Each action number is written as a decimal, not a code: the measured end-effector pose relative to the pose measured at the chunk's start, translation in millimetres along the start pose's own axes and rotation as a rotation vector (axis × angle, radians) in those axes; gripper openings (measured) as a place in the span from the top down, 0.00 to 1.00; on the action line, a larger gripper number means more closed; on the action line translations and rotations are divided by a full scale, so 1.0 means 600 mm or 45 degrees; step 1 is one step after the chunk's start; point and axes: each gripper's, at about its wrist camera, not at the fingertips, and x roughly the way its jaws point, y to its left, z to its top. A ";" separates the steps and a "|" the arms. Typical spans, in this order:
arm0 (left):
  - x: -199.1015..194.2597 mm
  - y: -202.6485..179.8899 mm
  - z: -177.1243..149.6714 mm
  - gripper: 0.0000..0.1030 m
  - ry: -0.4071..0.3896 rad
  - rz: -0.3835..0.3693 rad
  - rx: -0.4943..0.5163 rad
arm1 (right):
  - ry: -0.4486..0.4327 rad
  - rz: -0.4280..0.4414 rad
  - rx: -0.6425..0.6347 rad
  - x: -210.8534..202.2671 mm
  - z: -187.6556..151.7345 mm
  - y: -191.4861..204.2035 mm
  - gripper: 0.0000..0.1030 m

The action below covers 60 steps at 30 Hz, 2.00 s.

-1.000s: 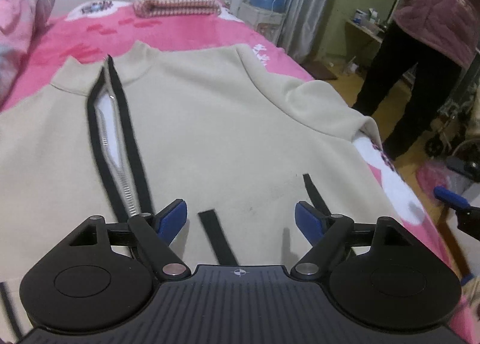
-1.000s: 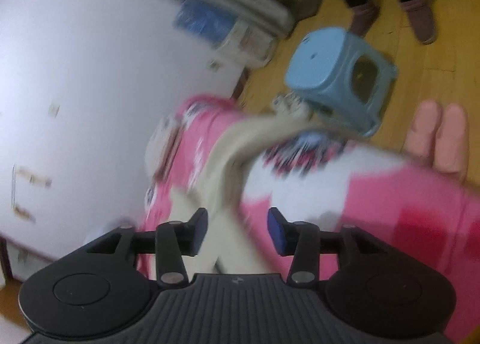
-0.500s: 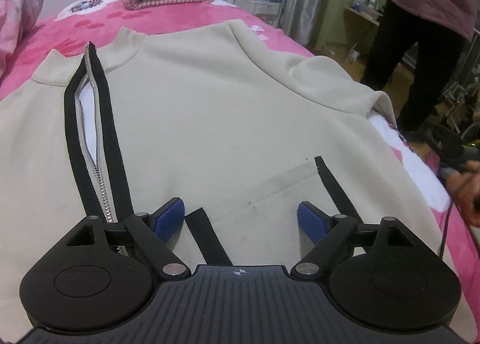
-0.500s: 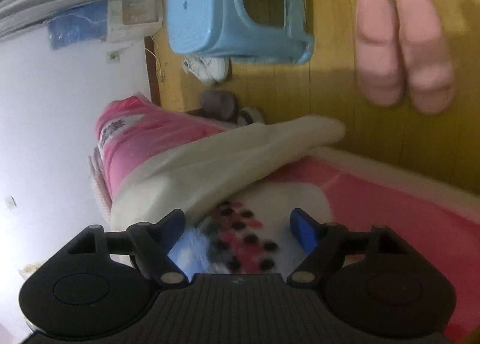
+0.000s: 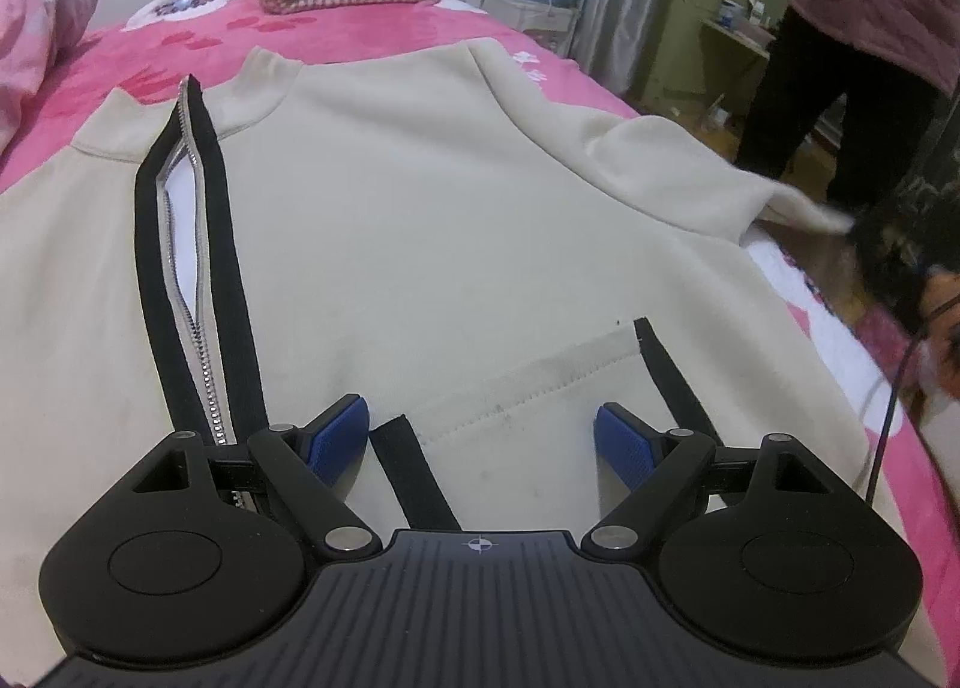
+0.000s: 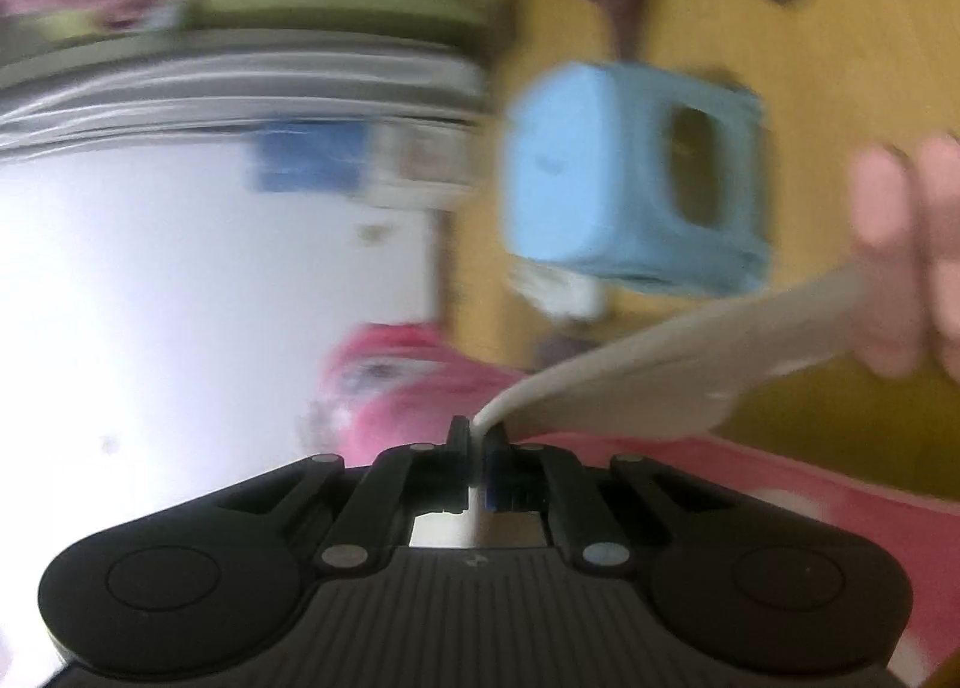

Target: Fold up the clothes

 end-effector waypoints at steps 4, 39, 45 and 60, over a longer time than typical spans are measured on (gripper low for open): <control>-0.001 0.007 0.004 0.19 0.013 -0.030 -0.017 | 0.037 0.210 -0.221 -0.026 -0.031 0.109 0.96; -0.240 0.181 0.061 0.18 -0.200 0.083 -0.066 | 0.690 -0.176 -1.399 -0.114 -0.524 0.232 0.47; -0.113 0.104 0.034 0.18 -0.058 0.077 0.069 | 0.378 -0.257 -0.989 -0.105 -0.429 0.175 0.47; -0.021 0.047 -0.012 0.18 0.036 0.129 0.200 | 0.221 -0.149 -1.212 -0.087 -0.426 0.169 0.75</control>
